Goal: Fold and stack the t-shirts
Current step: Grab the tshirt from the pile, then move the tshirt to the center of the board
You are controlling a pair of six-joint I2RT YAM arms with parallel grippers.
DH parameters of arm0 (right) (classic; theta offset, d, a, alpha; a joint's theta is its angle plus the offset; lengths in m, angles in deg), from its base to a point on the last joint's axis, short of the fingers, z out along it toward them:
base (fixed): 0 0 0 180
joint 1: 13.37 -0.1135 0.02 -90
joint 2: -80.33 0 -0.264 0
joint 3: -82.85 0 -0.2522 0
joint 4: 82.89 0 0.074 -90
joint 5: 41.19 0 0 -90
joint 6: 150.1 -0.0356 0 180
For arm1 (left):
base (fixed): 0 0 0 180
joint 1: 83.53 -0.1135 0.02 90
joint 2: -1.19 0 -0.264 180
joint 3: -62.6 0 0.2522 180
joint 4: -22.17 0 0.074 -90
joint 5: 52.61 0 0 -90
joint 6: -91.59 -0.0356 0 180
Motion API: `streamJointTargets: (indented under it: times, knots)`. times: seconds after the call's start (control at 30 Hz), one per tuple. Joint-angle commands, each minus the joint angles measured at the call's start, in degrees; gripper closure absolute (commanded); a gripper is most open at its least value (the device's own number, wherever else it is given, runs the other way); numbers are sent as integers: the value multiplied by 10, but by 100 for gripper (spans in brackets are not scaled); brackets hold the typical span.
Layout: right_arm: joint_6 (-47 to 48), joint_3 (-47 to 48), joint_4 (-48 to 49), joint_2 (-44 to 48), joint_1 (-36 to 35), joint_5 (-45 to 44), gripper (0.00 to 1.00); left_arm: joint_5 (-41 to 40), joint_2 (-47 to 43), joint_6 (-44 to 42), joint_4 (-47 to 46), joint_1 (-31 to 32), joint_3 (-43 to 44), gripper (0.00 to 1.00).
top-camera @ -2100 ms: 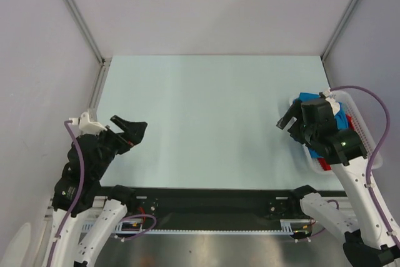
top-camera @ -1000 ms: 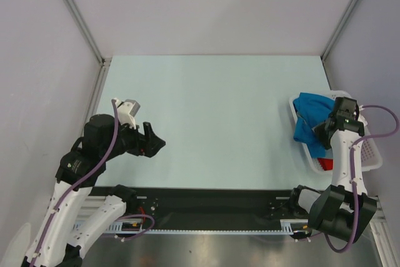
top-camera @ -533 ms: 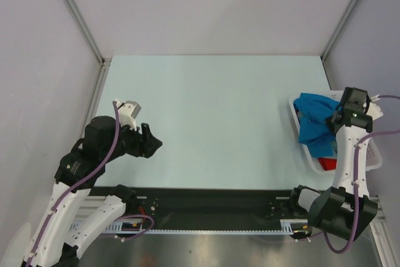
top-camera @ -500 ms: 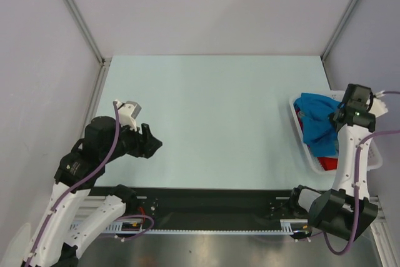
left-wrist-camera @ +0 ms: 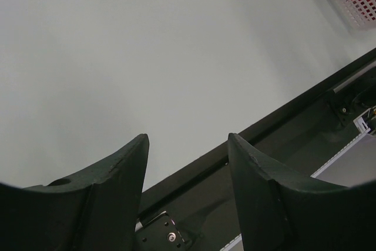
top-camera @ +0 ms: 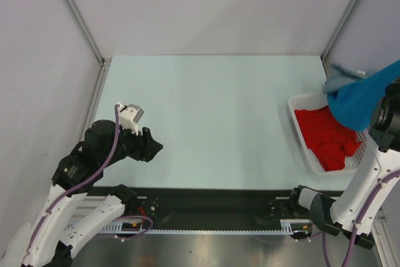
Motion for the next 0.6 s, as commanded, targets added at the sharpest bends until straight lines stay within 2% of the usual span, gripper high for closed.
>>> streamJointTargets:
  times: [0.0, 0.13, 0.27, 0.5, 0.57]
  knots:
    - [44, 84, 98, -17, -2, 16, 100, -8, 4, -6, -10, 6, -2, 38]
    - [50, 163, 140, -48, -3, 41, 100, 9, 12, 0, -18, 6, 4, 39]
    - [41, 198, 192, -59, -3, 59, 100, 4, 14, 0, -15, 6, 5, 39]
    - [-97, 219, 257, -93, -4, 192, 100, -9, 27, 0, -4, 5, 16, 39]
    - [-136, 249, 263, -106, -4, 223, 100, -10, 28, 0, -6, 5, 14, 39]
